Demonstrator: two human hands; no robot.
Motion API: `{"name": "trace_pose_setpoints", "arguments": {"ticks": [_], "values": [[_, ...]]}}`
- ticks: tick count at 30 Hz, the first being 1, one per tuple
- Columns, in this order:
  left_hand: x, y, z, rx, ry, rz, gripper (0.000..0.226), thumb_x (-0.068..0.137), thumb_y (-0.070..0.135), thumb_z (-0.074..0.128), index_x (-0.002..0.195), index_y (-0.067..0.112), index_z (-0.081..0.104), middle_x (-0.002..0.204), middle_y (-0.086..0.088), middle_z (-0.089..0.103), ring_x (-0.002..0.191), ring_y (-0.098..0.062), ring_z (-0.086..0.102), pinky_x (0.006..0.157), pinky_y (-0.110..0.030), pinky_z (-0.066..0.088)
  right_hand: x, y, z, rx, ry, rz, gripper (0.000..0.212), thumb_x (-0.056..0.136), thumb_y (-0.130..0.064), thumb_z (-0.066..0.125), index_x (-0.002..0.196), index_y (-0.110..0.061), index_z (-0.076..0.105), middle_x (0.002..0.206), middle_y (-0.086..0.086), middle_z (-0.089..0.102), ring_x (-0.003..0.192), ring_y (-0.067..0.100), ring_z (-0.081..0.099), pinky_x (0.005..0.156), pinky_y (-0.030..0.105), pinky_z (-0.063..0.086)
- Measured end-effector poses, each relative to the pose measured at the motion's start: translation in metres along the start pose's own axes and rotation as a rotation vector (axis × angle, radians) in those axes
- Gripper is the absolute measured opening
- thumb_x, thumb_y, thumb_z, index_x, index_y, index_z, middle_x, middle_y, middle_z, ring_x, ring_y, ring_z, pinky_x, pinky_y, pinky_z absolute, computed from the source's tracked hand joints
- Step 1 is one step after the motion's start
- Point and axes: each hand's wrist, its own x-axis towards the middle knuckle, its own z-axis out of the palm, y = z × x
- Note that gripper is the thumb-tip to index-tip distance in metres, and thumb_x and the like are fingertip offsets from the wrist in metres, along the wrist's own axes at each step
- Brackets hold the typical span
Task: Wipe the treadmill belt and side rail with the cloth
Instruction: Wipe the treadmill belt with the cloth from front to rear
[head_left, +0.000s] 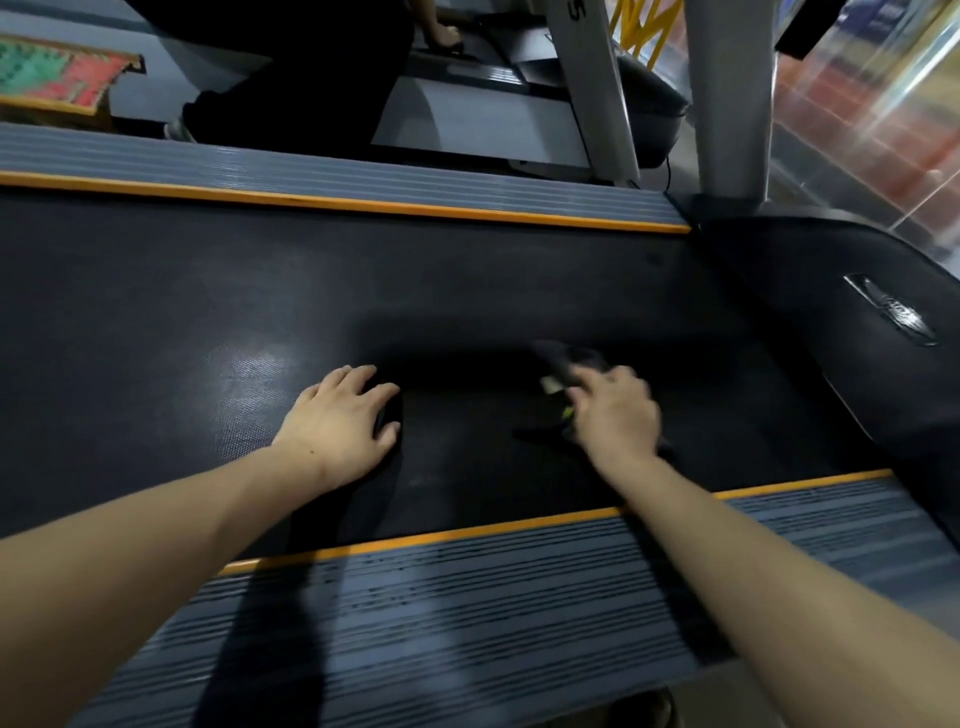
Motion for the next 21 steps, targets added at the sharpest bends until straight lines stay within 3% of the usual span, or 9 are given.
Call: {"name": "trace_pose_setpoints", "arguments": {"ticks": [2, 5, 8, 12, 16, 18, 21], "values": [[-0.006, 0.000, 0.000, -0.005, 0.004, 0.009, 0.058, 0.096, 0.052, 0.049, 0.149, 0.031, 0.042, 0.160, -0.002, 0.030, 0.149, -0.026, 0.022, 0.119, -0.045, 0.028, 0.006, 0.034, -0.007, -0.013, -0.008, 0.244, 0.036, 0.096, -0.042, 0.055, 0.131, -0.035, 0.059, 0.121, 0.012, 0.052, 0.112, 0.035, 0.051, 0.090, 0.045, 0.045], [-0.009, -0.003, 0.001, 0.003, 0.005, 0.024, 0.057, 0.096, 0.051, 0.050, 0.149, 0.031, 0.043, 0.159, -0.003, 0.033, 0.148, -0.026, 0.025, 0.118, -0.045, 0.029, -0.002, 0.012, -0.005, 0.010, -0.022, 0.351, 0.033, 0.098, -0.037, 0.053, 0.130, -0.033, 0.060, 0.125, 0.013, 0.050, 0.116, 0.035, 0.047, 0.094, 0.047, 0.040], [-0.011, -0.002, -0.002, 0.011, -0.013, 0.022, 0.058, 0.096, 0.050, 0.051, 0.149, 0.030, 0.043, 0.159, -0.003, 0.033, 0.147, -0.027, 0.025, 0.117, -0.045, 0.030, -0.029, -0.064, 0.004, 0.063, -0.017, 0.220, 0.028, 0.093, -0.039, 0.058, 0.120, -0.034, 0.064, 0.118, 0.009, 0.052, 0.109, 0.032, 0.050, 0.087, 0.044, 0.044], [-0.017, 0.002, -0.009, 0.088, -0.073, 0.062, 0.058, 0.096, 0.051, 0.050, 0.150, 0.031, 0.039, 0.160, -0.002, 0.030, 0.147, -0.025, 0.027, 0.114, -0.045, 0.032, -0.068, -0.136, 0.010, 0.186, -0.056, -0.156, 0.035, 0.092, -0.039, 0.061, 0.127, -0.036, 0.062, 0.115, 0.005, 0.053, 0.105, 0.027, 0.050, 0.084, 0.041, 0.044], [-0.025, 0.000, -0.016, 0.134, -0.160, 0.042, 0.058, 0.098, 0.053, 0.047, 0.151, 0.034, 0.035, 0.163, 0.000, 0.024, 0.147, -0.024, 0.025, 0.114, -0.045, 0.035, -0.049, -0.089, 0.000, 0.181, -0.061, -0.335, 0.035, 0.087, -0.038, 0.068, 0.123, -0.037, 0.067, 0.105, 0.004, 0.058, 0.094, 0.028, 0.055, 0.074, 0.040, 0.049], [-0.027, 0.007, -0.020, 0.065, -0.166, -0.016, 0.058, 0.098, 0.052, 0.047, 0.152, 0.033, 0.035, 0.163, 0.001, 0.024, 0.148, -0.025, 0.024, 0.113, -0.047, 0.035, -0.034, -0.041, -0.003, 0.123, -0.027, -0.200, 0.032, 0.087, -0.038, 0.067, 0.120, -0.038, 0.069, 0.105, 0.004, 0.058, 0.094, 0.030, 0.057, 0.072, 0.039, 0.049], [-0.026, 0.023, -0.017, -0.024, -0.148, -0.027, 0.057, 0.098, 0.050, 0.047, 0.151, 0.032, 0.037, 0.163, 0.001, 0.026, 0.148, -0.026, 0.024, 0.114, -0.049, 0.035, -0.023, 0.024, -0.016, 0.021, -0.004, 0.101, 0.036, 0.095, -0.037, 0.059, 0.131, -0.031, 0.063, 0.119, 0.009, 0.054, 0.108, 0.032, 0.052, 0.080, 0.042, 0.047]]}}
